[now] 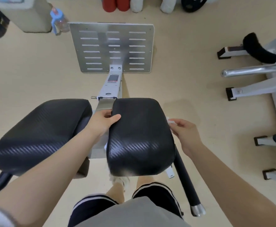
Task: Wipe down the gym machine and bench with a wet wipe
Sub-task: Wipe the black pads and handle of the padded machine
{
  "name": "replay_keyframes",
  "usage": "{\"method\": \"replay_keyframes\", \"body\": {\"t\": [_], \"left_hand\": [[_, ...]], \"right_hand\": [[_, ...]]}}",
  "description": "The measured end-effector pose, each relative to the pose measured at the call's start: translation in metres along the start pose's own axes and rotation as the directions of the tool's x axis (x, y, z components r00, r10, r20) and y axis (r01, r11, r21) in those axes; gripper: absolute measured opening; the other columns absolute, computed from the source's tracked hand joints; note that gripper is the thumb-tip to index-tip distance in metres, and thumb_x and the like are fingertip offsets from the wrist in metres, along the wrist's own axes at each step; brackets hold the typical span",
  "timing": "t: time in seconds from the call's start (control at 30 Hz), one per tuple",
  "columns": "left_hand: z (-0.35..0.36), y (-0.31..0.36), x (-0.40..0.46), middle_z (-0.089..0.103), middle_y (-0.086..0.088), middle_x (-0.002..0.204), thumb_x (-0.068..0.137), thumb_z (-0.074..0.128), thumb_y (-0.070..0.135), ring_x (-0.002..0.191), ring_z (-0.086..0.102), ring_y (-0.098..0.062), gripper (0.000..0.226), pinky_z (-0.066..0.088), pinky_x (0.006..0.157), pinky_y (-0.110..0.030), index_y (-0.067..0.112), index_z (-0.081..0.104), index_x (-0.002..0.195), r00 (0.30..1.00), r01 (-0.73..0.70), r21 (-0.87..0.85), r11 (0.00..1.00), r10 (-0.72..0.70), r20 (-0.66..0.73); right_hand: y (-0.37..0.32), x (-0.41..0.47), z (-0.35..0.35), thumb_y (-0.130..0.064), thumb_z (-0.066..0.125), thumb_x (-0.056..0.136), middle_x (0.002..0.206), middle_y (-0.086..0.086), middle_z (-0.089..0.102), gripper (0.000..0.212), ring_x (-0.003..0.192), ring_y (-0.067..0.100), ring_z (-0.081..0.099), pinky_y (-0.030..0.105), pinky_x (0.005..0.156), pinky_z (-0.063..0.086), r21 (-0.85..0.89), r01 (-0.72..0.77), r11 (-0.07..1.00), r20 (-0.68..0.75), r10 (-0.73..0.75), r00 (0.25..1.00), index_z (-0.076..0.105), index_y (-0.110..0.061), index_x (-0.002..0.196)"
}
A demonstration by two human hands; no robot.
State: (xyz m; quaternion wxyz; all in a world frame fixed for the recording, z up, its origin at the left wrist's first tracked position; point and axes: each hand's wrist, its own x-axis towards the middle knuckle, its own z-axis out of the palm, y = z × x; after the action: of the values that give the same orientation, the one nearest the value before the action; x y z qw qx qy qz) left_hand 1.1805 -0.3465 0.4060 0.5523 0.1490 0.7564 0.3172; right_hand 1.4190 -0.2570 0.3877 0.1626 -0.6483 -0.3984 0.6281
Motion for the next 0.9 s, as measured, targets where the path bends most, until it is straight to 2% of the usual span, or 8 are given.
{"method": "replay_keyframes", "body": {"t": [0.07, 0.2, 0.33, 0.43, 0.5, 0.6, 0.73, 0.9], "left_hand": [[-0.004, -0.006, -0.008, 0.071, -0.003, 0.106, 0.090, 0.059, 0.017, 0.102, 0.065, -0.020, 0.015, 0.049, 0.095, -0.034, 0.015, 0.068, 0.102, 1.000, -0.006, 0.005, 1.000, 0.006, 0.019], [-0.010, -0.020, -0.026, 0.069, 0.006, 0.110, 0.091, 0.057, 0.020, 0.104, 0.062, -0.012, 0.016, 0.044, 0.098, -0.029, 0.023, 0.067, 0.104, 0.996, -0.072, 0.051, 0.996, 0.069, 0.059], [-0.009, -0.026, -0.037, 0.068, 0.012, 0.104, 0.091, 0.057, 0.019, 0.101, 0.061, -0.006, 0.013, 0.043, 0.096, -0.024, 0.028, 0.065, 0.097, 0.996, -0.078, -0.024, 0.997, 0.079, 0.049], [-0.005, -0.028, -0.044, 0.067, 0.005, 0.112, 0.092, 0.056, 0.020, 0.101, 0.061, -0.010, 0.023, 0.045, 0.092, -0.023, 0.017, 0.063, 0.114, 0.997, -0.072, -0.079, 0.994, 0.075, 0.032], [0.000, -0.029, -0.048, 0.066, 0.003, 0.108, 0.093, 0.055, 0.020, 0.092, 0.061, -0.008, 0.025, 0.046, 0.079, -0.016, 0.014, 0.061, 0.117, 0.997, -0.072, -0.139, 0.988, 0.074, 0.006], [0.004, -0.033, -0.055, 0.066, 0.005, 0.097, 0.093, 0.055, 0.022, 0.086, 0.061, -0.009, 0.020, 0.045, 0.067, -0.013, 0.013, 0.061, 0.109, 0.993, -0.102, -0.132, 0.986, 0.093, -0.070], [0.001, -0.054, -0.065, 0.063, -0.002, 0.117, 0.091, 0.057, 0.027, 0.099, 0.061, -0.016, 0.035, 0.049, 0.088, -0.026, 0.010, 0.058, 0.121, 0.980, -0.165, -0.076, 0.983, 0.155, -0.125], [-0.003, -0.090, -0.094, 0.057, 0.002, 0.127, 0.088, 0.062, 0.021, 0.114, 0.054, -0.013, 0.042, 0.042, 0.100, -0.030, 0.019, 0.051, 0.128, 0.977, -0.211, -0.064, 0.975, 0.209, -0.032]], "right_hand": [[0.000, 0.016, 0.011, 0.001, 0.063, 0.082, 0.089, 0.014, 0.067, 0.013, 0.081, 0.018, 0.060, 0.028, 0.085, 0.053, 0.009, -0.006, 1.000, -0.025, 0.006, 1.000, 0.070, -0.001, 0.092], [0.005, 0.030, 0.019, 0.003, 0.058, 0.085, 0.076, 0.010, 0.063, 0.019, 0.060, 0.012, 0.055, 0.014, 0.054, 0.048, 0.033, -0.024, 0.999, -0.025, 0.025, 0.999, 0.066, 0.009, 0.101], [0.025, -0.018, -0.005, -0.005, 0.062, 0.084, 0.080, 0.005, 0.069, 0.010, 0.070, 0.012, 0.061, 0.024, 0.067, 0.051, -0.070, 0.043, 0.997, -0.030, -0.046, 0.998, 0.072, -0.006, 0.084], [0.069, -0.066, -0.021, 0.001, 0.059, 0.083, 0.076, 0.008, 0.065, 0.014, 0.073, 0.021, 0.057, 0.032, 0.070, 0.049, -0.063, -0.042, 0.997, -0.063, 0.038, 0.997, 0.070, -0.007, 0.082], [0.094, -0.084, -0.020, 0.002, 0.059, 0.083, 0.083, 0.008, 0.065, 0.017, 0.080, 0.024, 0.057, 0.039, 0.083, 0.049, -0.012, -0.107, 0.994, -0.102, 0.105, 0.989, 0.070, -0.011, 0.079], [0.090, -0.088, -0.007, 0.003, 0.056, 0.084, 0.084, 0.004, 0.063, 0.018, 0.079, 0.021, 0.054, 0.030, 0.077, 0.048, 0.075, -0.029, 0.997, -0.193, 0.043, 0.980, 0.067, -0.010, 0.078], [0.064, -0.088, 0.006, -0.004, 0.051, 0.090, 0.074, 0.003, 0.061, 0.019, 0.073, 0.018, 0.054, 0.032, 0.078, 0.050, 0.219, 0.164, 0.962, -0.267, -0.103, 0.958, 0.067, -0.011, 0.083], [0.093, -0.099, 0.013, -0.005, 0.053, 0.091, 0.083, 0.001, 0.063, 0.018, 0.078, 0.014, 0.057, 0.025, 0.081, 0.048, 0.203, 0.170, 0.964, -0.308, -0.102, 0.946, 0.065, -0.016, 0.085]]}}
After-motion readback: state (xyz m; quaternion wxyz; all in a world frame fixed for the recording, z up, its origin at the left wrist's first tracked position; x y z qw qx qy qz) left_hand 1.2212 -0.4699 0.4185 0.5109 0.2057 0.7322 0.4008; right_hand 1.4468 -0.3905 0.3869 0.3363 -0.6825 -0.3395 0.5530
